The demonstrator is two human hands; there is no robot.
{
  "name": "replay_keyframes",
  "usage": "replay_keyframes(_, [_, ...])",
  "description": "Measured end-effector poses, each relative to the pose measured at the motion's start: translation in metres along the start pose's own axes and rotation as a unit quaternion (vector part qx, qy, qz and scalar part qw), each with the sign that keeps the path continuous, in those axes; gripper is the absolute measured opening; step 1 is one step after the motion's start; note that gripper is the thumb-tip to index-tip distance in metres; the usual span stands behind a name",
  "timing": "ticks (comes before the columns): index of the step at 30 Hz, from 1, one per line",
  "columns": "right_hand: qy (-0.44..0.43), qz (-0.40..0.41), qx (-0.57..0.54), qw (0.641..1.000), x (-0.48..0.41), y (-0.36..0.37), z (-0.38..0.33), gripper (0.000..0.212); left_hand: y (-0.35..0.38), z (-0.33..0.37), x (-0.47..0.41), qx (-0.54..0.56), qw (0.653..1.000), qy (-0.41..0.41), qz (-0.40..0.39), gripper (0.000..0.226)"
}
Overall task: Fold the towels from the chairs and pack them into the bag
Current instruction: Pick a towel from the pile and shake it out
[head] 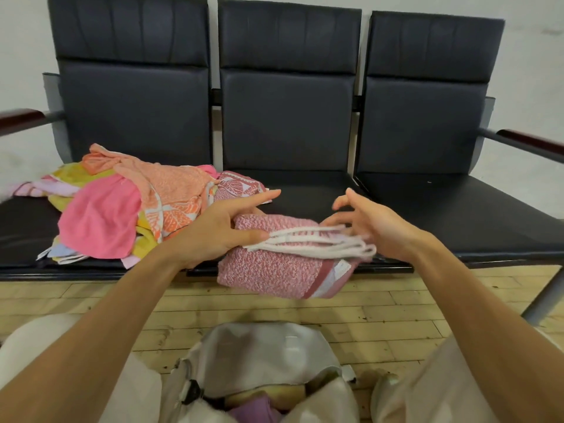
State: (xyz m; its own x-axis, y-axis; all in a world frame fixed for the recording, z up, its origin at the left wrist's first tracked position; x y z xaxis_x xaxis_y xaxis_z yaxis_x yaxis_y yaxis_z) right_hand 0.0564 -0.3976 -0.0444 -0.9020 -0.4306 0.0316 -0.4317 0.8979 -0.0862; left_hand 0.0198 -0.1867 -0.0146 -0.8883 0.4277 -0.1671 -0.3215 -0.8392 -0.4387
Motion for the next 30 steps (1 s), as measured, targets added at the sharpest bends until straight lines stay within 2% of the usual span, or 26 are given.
replay_keyframes(2, [0.032,-0.071,0.095,0.992,-0.001,0.013,0.008,0.051,0.006,0.005,0.002,-0.088,0.995,0.032,-0.021,0.066])
replay_keyframes(5, [0.011,-0.167,0.278,0.946,-0.004,0.044,0.013,0.046,0.016,0.007,0.001,-0.150,0.987,0.056,-0.027,0.066])
replay_keyframes(6, [0.018,-0.199,0.310,0.930,-0.004,0.053,0.017,0.042,0.016,0.007,0.000,-0.150,0.987,0.058,-0.016,0.065])
replay_keyframes(8, [0.043,-0.223,0.310,0.923,-0.005,0.062,0.023,0.037,0.011,0.007,-0.001,-0.149,0.987,0.060,0.010,0.064])
replay_keyframes(13, [-0.018,-0.175,0.327,0.929,-0.014,0.058,0.014,0.039,0.004,0.001,-0.004,-0.151,0.986,0.052,0.051,0.070])
replay_keyframes(16, [-0.060,-0.169,0.352,0.919,-0.010,0.055,0.004,0.037,0.003,-0.013,-0.004,-0.123,0.991,-0.042,0.038,0.076])
replay_keyframes(18, [-0.080,-0.167,0.357,0.916,-0.004,0.053,-0.003,0.035,0.013,-0.023,-0.004,-0.052,0.995,-0.085,-0.026,0.060])
replay_keyframes(20, [-0.096,-0.158,0.356,0.916,0.001,0.050,-0.008,0.035,0.026,-0.023,-0.003,-0.024,0.994,-0.079,-0.072,0.038])
replay_keyframes(23, [-0.098,-0.140,0.360,0.917,0.004,0.042,-0.008,0.033,0.034,-0.026,-0.004,-0.031,0.993,-0.074,-0.090,0.033])
replay_keyframes(25, [-0.098,-0.122,0.399,0.904,0.003,0.036,-0.004,0.032,0.040,-0.027,-0.004,-0.042,0.992,-0.064,-0.099,0.035])
replay_keyframes(28, [-0.112,-0.085,0.481,0.865,-0.002,0.029,-0.001,0.034,0.044,-0.024,-0.005,-0.029,0.996,-0.031,-0.082,0.039])
replay_keyframes(30, [-0.160,-0.054,0.521,0.836,-0.002,0.027,-0.005,0.039,0.043,-0.021,-0.006,0.014,0.998,-0.013,-0.062,0.041])
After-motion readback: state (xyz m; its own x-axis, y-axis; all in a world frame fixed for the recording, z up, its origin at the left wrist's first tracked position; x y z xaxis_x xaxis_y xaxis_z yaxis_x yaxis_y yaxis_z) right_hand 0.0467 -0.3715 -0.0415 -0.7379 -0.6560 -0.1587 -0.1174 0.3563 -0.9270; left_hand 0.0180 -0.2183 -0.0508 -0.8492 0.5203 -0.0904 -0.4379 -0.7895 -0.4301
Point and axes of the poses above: each hand's wrist, its own x-axis away from the middle knuckle, its own y-axis out of the palm, z = x × y, the point moved 8 cm from there along -x, towards the middle knuckle, and after that the axes turned 5 degrees about -y, right-handed, at the moved point
